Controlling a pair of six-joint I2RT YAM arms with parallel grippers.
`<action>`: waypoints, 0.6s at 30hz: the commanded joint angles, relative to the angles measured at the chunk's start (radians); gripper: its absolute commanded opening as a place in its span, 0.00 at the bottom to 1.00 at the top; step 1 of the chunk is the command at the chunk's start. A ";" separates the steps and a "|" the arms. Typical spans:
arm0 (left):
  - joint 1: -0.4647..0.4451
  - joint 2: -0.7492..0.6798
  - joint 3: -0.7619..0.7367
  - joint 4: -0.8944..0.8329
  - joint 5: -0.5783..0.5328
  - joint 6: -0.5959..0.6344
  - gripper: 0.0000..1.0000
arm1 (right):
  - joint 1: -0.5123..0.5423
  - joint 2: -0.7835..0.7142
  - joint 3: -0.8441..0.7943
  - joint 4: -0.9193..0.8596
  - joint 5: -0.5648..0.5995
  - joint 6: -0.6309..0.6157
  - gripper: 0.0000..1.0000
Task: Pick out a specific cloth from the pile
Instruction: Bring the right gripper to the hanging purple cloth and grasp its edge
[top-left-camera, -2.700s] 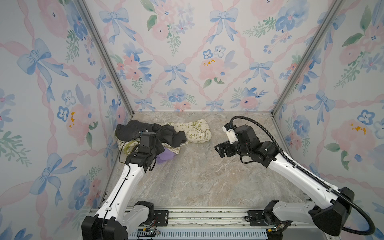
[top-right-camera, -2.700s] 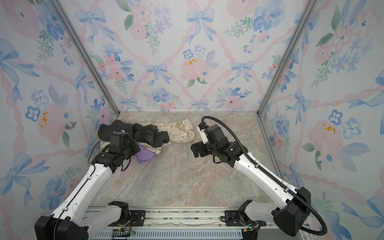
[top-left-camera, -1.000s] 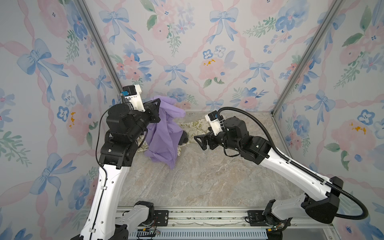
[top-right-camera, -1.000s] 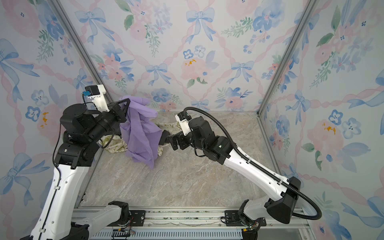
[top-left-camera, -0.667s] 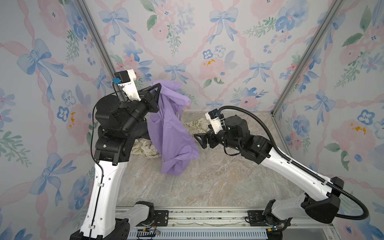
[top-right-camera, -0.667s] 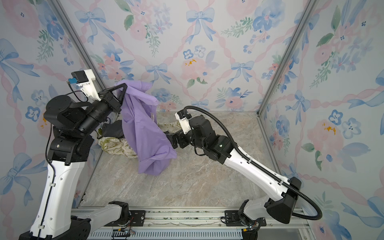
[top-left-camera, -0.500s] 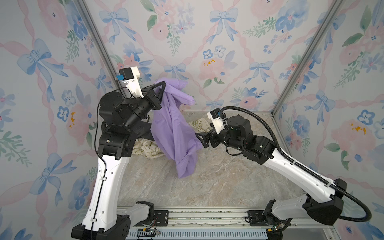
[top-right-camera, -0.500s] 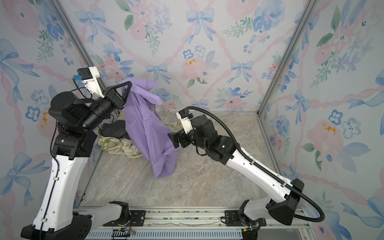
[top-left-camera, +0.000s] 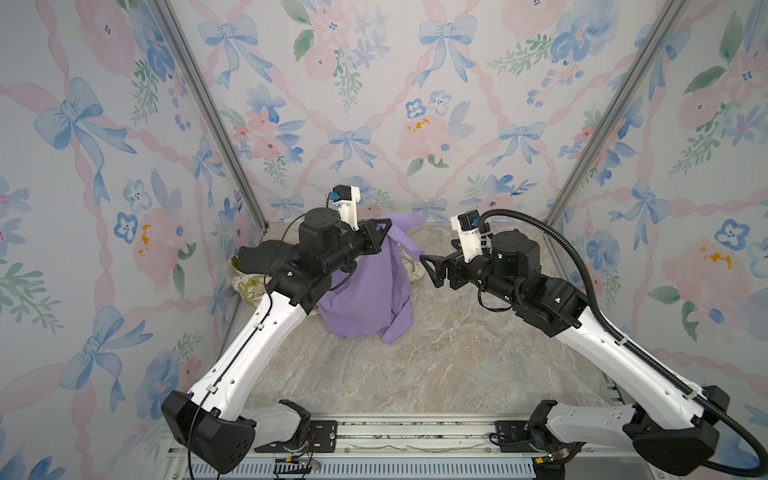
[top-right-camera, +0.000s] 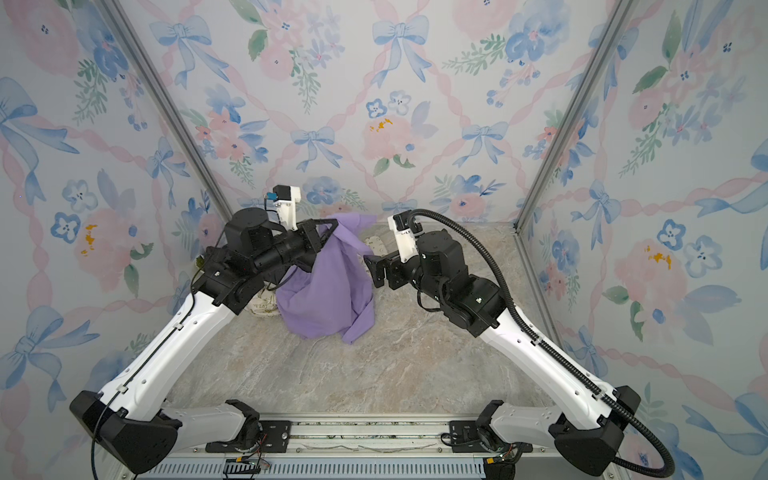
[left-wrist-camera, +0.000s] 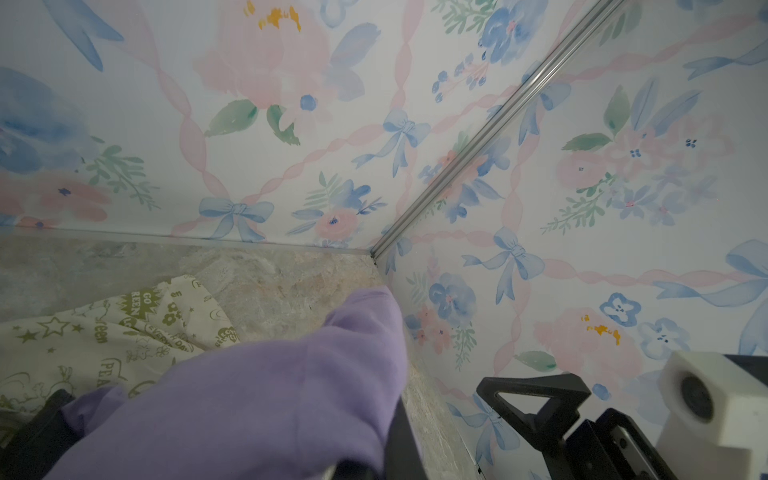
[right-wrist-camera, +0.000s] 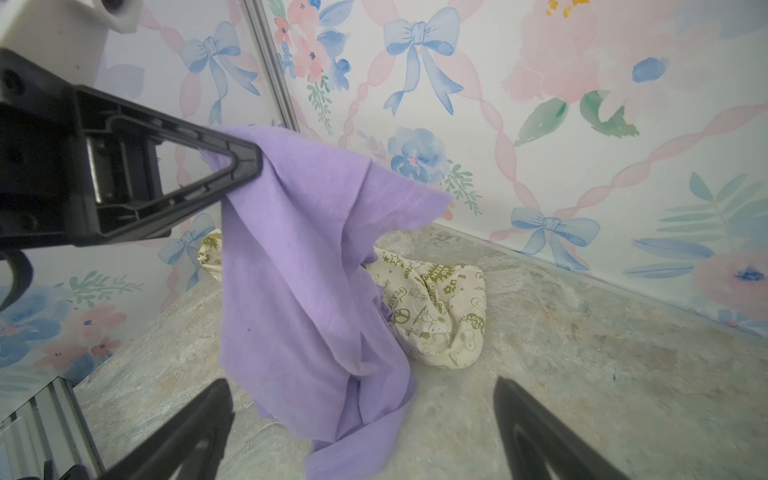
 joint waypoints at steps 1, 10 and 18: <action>-0.048 0.032 0.008 0.029 -0.030 -0.019 0.00 | -0.021 -0.025 -0.026 -0.030 0.003 0.033 0.98; -0.079 0.094 0.059 0.030 -0.009 -0.012 0.00 | -0.040 0.021 -0.001 -0.066 -0.065 0.035 0.84; -0.086 0.097 0.077 0.031 0.014 -0.012 0.00 | -0.044 0.142 0.074 -0.062 -0.091 0.038 0.73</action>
